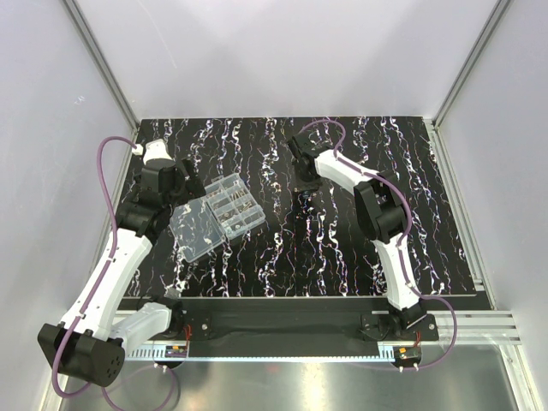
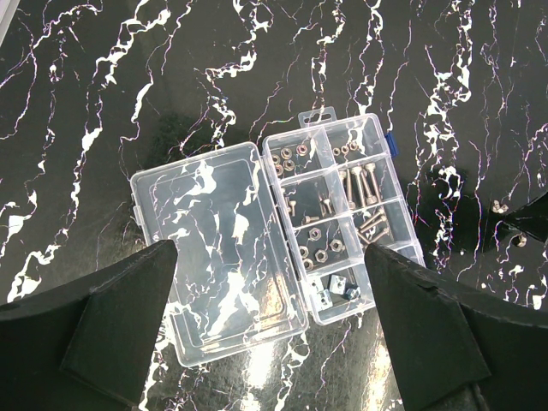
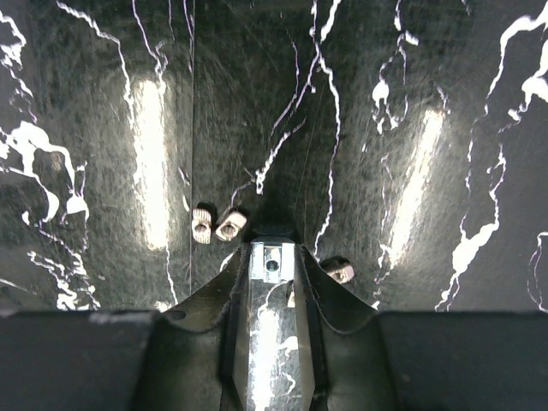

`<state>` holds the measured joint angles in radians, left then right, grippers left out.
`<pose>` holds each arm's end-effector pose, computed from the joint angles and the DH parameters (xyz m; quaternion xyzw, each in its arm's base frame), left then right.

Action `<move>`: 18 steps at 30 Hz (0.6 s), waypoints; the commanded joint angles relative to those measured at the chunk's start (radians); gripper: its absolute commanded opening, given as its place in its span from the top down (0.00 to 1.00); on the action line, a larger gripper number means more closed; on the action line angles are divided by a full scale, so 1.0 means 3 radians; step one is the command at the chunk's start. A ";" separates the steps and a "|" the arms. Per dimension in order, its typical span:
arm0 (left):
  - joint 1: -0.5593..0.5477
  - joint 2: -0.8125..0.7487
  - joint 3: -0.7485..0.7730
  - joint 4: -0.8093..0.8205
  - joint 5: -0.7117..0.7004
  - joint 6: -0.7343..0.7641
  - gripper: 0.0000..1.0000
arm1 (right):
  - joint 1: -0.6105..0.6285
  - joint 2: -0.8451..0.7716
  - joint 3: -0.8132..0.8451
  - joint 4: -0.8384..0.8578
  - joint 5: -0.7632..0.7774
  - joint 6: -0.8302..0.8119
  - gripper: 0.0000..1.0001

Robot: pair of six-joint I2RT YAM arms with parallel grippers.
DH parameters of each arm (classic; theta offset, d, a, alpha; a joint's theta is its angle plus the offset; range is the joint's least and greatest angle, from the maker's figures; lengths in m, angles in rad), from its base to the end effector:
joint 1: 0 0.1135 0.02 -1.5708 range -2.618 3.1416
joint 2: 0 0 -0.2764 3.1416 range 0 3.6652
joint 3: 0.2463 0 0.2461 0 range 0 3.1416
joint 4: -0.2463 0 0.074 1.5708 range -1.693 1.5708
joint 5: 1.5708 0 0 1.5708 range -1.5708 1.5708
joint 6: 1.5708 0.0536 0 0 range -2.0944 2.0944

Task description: Sort the screws and nuts into containers

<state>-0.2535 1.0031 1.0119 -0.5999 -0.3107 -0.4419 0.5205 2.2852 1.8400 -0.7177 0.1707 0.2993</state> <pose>0.2106 -0.0376 0.3390 -0.1545 0.8611 -0.0300 0.4835 0.4319 0.2371 0.1573 -0.0905 0.9717 0.0039 0.2184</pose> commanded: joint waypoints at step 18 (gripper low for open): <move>-0.0004 -0.0051 0.0012 0.0082 -0.0130 -0.0066 0.01 | 0.0928 -0.0240 0.0907 -0.0246 -0.0558 -0.0072 0.85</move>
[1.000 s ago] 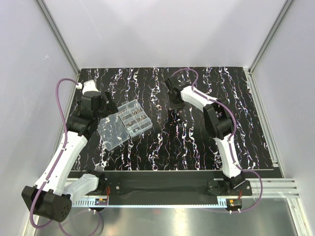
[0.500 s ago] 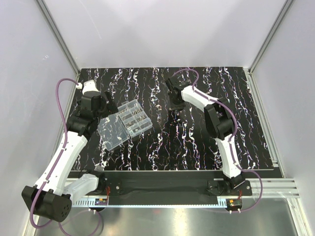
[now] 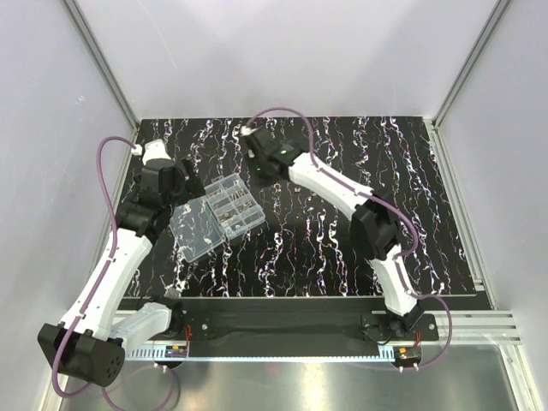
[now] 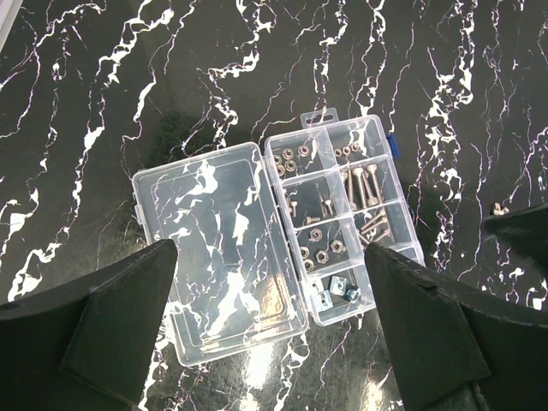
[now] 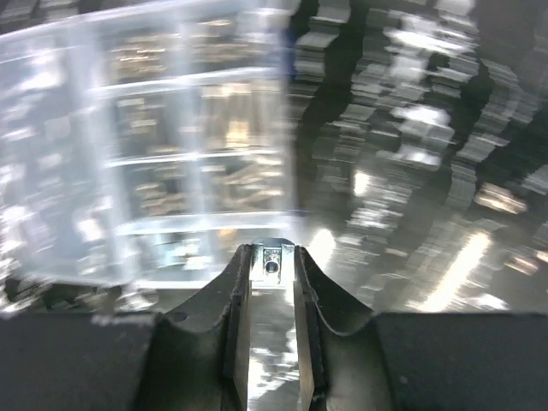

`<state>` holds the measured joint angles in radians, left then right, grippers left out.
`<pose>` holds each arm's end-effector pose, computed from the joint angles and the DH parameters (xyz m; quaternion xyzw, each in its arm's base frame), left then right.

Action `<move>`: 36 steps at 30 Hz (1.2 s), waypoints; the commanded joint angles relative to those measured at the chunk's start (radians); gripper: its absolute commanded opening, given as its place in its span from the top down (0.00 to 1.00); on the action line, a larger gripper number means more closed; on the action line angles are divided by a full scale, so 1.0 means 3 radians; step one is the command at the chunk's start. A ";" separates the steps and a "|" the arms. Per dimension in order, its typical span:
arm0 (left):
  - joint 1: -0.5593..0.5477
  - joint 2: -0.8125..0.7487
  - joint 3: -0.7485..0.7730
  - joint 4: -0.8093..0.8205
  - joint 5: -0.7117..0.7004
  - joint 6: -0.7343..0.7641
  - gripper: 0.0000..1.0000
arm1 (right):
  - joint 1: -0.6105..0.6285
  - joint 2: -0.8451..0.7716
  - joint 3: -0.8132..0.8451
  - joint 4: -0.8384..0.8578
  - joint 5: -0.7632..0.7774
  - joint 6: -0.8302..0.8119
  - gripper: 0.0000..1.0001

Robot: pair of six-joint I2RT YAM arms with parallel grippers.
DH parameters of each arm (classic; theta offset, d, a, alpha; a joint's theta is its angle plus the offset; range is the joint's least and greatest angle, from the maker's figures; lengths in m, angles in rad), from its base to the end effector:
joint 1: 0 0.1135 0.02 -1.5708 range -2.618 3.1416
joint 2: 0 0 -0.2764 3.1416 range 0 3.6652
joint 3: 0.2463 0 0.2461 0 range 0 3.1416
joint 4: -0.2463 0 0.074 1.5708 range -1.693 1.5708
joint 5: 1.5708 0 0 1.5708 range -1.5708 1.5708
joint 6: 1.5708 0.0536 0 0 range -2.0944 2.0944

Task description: Sort the screws and nuts into containers

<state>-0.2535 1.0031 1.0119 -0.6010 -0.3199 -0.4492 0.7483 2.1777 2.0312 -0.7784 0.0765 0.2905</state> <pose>0.2105 -0.0371 0.3389 -0.1596 0.8599 -0.0277 0.4840 0.3686 0.3367 0.2633 -0.2032 0.9256 0.1259 0.2933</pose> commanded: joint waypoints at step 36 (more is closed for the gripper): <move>-0.0009 -0.0092 0.0012 0.0091 -0.0100 -0.0037 0.01 | 0.0661 0.0585 0.0378 -0.0110 -0.0766 -0.0043 0.68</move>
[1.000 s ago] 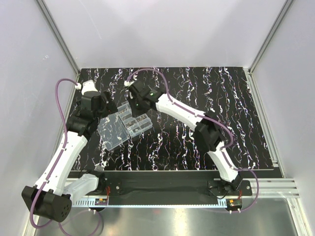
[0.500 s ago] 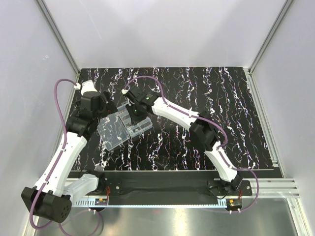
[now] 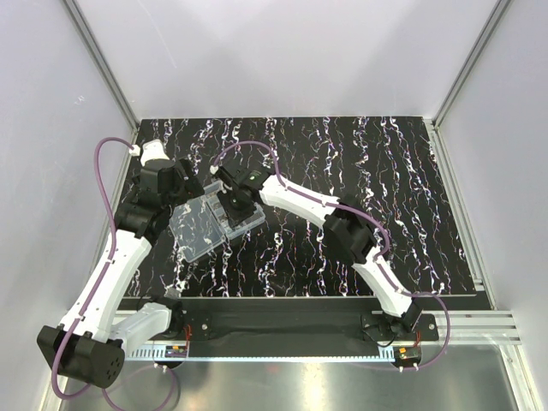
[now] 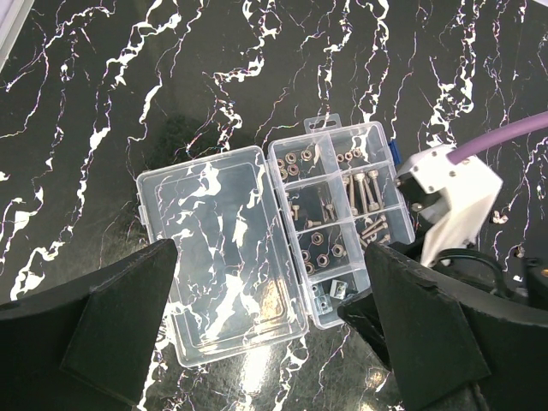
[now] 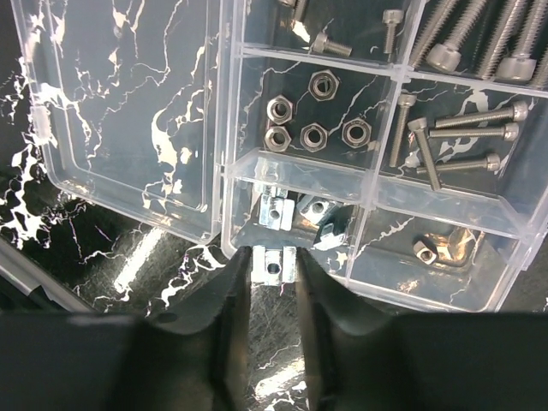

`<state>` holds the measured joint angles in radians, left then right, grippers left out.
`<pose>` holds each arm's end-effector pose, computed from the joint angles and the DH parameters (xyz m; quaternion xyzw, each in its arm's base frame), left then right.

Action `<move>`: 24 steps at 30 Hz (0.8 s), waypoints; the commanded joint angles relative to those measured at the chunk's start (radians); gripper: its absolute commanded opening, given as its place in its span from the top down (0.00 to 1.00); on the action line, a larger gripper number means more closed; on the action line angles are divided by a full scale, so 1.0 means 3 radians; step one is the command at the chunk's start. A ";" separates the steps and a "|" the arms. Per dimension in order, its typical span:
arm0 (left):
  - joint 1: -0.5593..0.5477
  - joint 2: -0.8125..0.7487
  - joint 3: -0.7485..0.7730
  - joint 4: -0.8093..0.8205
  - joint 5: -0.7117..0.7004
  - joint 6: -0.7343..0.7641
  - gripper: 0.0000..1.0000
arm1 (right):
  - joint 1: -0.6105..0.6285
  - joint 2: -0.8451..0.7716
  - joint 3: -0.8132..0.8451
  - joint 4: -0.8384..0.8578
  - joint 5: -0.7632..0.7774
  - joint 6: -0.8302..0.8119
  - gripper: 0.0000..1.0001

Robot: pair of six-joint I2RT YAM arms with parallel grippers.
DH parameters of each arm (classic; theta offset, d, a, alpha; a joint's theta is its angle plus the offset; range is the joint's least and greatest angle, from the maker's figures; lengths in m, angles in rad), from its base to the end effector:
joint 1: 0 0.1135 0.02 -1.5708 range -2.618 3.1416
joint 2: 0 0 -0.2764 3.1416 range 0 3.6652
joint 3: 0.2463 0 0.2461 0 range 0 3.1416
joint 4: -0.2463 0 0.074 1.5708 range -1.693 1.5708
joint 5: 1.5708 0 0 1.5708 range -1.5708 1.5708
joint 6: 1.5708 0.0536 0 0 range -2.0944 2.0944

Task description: Sort the screws and nuts into containers

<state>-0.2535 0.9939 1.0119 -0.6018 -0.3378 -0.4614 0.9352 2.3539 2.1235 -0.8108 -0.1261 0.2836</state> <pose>0.2085 -0.0357 0.3408 -0.1693 0.8552 -0.0247 0.4893 0.3064 0.4267 0.2036 -0.3239 0.9073 0.1994 0.1794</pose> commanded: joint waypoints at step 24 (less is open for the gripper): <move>-0.0004 -0.0081 0.0002 0.0114 0.0016 0.0014 0.01 | -0.1189 -0.1015 -0.1089 0.0028 0.1360 0.0752 0.42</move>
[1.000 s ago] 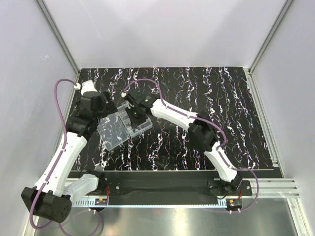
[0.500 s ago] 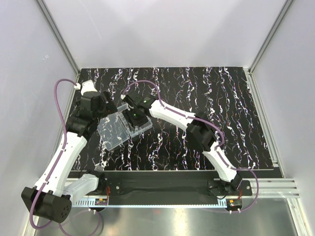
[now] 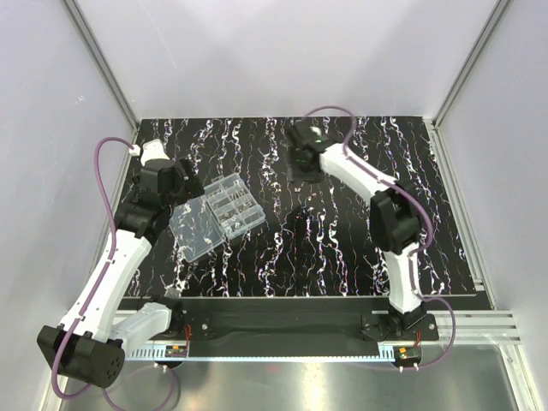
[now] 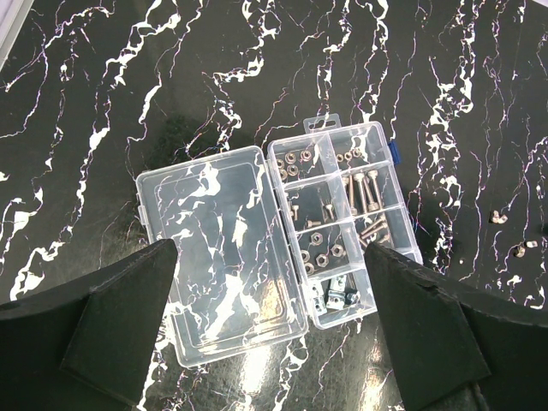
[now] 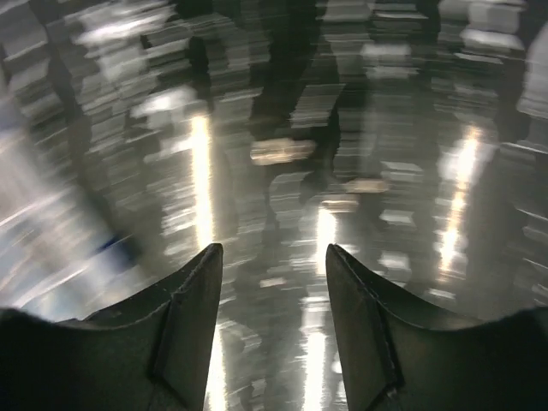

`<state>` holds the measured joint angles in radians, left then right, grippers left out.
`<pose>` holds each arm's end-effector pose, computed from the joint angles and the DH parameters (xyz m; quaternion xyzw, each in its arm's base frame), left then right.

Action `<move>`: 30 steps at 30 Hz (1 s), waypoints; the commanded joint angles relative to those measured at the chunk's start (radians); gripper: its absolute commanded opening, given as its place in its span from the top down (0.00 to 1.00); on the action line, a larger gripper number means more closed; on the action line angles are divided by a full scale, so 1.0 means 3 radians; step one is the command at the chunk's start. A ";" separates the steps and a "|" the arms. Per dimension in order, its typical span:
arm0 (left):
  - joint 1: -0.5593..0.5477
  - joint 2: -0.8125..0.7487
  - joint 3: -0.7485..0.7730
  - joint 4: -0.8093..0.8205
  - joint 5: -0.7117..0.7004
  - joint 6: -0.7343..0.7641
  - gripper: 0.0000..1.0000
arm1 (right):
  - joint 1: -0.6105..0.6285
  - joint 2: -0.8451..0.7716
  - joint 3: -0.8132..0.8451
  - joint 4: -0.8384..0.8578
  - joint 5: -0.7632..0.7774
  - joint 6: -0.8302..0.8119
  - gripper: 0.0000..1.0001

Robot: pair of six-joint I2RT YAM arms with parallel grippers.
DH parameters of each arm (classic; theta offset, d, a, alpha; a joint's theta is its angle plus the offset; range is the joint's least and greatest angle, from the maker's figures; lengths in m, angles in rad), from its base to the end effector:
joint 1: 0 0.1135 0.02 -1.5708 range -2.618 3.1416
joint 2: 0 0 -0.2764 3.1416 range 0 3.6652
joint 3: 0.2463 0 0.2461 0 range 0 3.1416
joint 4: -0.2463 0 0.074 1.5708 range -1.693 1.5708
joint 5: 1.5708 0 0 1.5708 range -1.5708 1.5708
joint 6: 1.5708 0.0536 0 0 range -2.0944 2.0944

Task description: Sort the screws and nuts into containers

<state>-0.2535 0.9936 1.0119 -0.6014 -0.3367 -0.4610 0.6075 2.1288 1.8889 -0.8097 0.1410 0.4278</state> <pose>0.2084 -0.0357 0.3409 -0.1689 0.8552 -0.0252 0.4894 0.3949 0.2654 0.2394 -0.0684 0.9616 0.0680 0.2570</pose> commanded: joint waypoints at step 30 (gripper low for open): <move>-0.0009 -0.0039 0.0007 0.0108 -0.0013 0.0013 0.01 | -0.0276 0.0277 -0.0431 0.0296 0.0282 0.0267 0.58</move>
<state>-0.2535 0.9936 1.0119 -0.6014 -0.3367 -0.4610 0.5163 2.2005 1.7126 -0.7448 0.2409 0.5091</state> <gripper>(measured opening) 0.988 0.427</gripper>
